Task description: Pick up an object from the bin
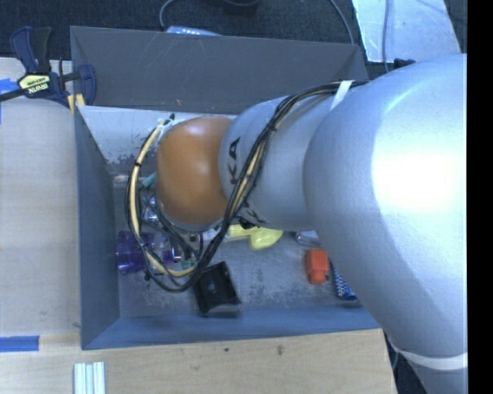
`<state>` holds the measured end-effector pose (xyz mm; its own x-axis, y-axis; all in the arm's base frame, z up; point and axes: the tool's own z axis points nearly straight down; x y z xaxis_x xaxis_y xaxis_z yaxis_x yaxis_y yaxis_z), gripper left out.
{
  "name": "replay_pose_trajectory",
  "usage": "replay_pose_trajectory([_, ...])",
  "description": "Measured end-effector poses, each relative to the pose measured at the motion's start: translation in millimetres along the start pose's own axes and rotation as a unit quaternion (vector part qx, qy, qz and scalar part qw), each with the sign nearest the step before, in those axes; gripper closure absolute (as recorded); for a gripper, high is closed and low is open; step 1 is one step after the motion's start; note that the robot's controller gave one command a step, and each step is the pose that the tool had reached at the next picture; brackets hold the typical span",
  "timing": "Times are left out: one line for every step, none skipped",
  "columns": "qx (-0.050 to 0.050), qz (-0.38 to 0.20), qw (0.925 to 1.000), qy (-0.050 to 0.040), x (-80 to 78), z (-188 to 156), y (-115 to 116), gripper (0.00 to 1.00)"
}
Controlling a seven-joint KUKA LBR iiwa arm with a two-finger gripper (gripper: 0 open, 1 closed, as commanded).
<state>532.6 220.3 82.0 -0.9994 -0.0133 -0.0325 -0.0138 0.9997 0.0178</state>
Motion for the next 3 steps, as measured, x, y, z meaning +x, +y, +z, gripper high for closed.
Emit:
replay_pose_trajectory([-0.004,0.015,0.9999,-0.0074,12.4,12,18,1.00])
replay_pose_trajectory([-0.004,0.015,0.9998,-0.0074,12.4,12,17,1.00])
replay_pose_trajectory([-0.003,0.022,0.9997,-0.0061,17.0,2,15,1.00])
